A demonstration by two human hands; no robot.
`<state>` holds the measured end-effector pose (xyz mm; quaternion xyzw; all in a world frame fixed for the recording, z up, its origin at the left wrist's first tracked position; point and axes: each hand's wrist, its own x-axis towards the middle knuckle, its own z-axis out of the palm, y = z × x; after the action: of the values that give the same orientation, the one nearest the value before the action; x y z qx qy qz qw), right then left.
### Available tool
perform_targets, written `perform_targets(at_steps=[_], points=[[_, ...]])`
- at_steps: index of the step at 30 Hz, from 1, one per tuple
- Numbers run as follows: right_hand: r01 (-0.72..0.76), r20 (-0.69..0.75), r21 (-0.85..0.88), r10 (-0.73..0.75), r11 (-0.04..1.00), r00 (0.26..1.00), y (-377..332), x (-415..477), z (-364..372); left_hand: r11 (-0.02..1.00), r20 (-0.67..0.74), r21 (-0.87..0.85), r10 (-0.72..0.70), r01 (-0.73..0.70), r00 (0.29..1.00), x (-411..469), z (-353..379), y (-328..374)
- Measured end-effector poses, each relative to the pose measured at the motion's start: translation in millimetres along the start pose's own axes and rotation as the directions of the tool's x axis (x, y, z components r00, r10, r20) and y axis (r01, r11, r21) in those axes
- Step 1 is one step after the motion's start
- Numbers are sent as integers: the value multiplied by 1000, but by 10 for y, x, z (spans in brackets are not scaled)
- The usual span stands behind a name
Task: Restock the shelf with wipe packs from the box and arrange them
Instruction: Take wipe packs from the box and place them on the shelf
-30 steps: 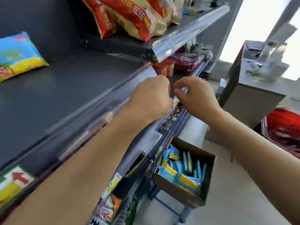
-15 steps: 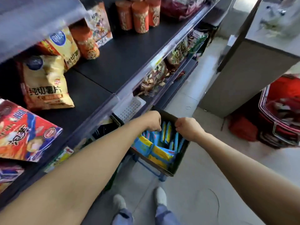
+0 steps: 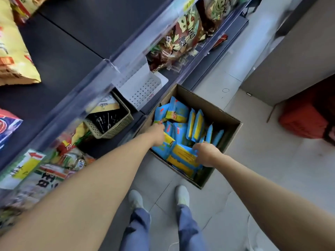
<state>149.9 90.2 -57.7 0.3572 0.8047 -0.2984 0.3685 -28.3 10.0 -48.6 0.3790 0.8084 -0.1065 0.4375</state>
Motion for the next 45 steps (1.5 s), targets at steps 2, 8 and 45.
perform_targets(at_steps=[2,8,45], points=[[3,-28,-28,-3,1000,1000,10,83,64,995,3,87,38,-38,999,53,58,-23],[10,-73,-20,-12,1000,997,31,191,88,965,-135,255,98,-61,986,15,91,28],[157,-516,442,107,883,850,-531,-1087,-1227,957,-521,-288,-132,-29,843,-1455,-1383,337]])
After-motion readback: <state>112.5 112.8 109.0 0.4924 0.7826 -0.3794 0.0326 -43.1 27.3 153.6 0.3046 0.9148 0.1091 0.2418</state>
